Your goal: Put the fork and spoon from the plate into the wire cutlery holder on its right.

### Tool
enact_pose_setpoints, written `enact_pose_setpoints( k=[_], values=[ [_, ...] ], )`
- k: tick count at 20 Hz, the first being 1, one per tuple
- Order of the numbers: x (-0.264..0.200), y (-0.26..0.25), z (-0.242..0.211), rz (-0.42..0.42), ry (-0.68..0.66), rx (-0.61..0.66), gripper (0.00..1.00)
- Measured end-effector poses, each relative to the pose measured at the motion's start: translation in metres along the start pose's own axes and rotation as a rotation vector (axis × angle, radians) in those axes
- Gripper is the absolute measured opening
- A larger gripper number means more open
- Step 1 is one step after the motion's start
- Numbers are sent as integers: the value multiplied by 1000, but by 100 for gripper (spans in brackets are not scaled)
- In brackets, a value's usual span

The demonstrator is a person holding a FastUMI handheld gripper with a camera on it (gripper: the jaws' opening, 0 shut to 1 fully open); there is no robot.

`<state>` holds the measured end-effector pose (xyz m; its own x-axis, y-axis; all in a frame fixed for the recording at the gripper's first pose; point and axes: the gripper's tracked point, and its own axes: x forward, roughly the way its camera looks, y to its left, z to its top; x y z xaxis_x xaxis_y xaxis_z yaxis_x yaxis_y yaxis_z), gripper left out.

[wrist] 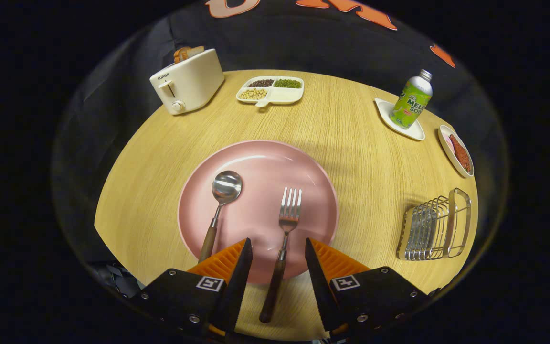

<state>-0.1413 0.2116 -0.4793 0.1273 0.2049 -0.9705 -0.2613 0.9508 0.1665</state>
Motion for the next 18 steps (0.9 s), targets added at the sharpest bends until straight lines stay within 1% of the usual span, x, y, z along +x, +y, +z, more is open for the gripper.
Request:
enact_pose_setpoints(
  k=[3, 4, 5, 6, 9, 11, 12, 13, 14, 15, 17, 18],
  values=[
    [8, 4, -7, 0, 56, -10, 57],
    [9, 5, -10, -3, 74, -6, 55],
    [10, 7, -13, -2, 94, -2, 50],
    [11, 7, -14, -9, 103, 0, 48],
    [12, 11, -19, -4, 137, 14, 32],
    [12, 9, -20, -11, 147, 19, 24],
    [12, 9, -21, -13, 153, 26, 23],
    [12, 8, -20, -13, 158, 33, 18],
    [14, 8, -20, -10, 155, 36, 16],
    [14, 6, -17, -9, 147, 41, 12],
    [15, 5, -15, 0, 141, 42, 7],
    [13, 5, -14, 3, 131, 39, 7]
  ],
)
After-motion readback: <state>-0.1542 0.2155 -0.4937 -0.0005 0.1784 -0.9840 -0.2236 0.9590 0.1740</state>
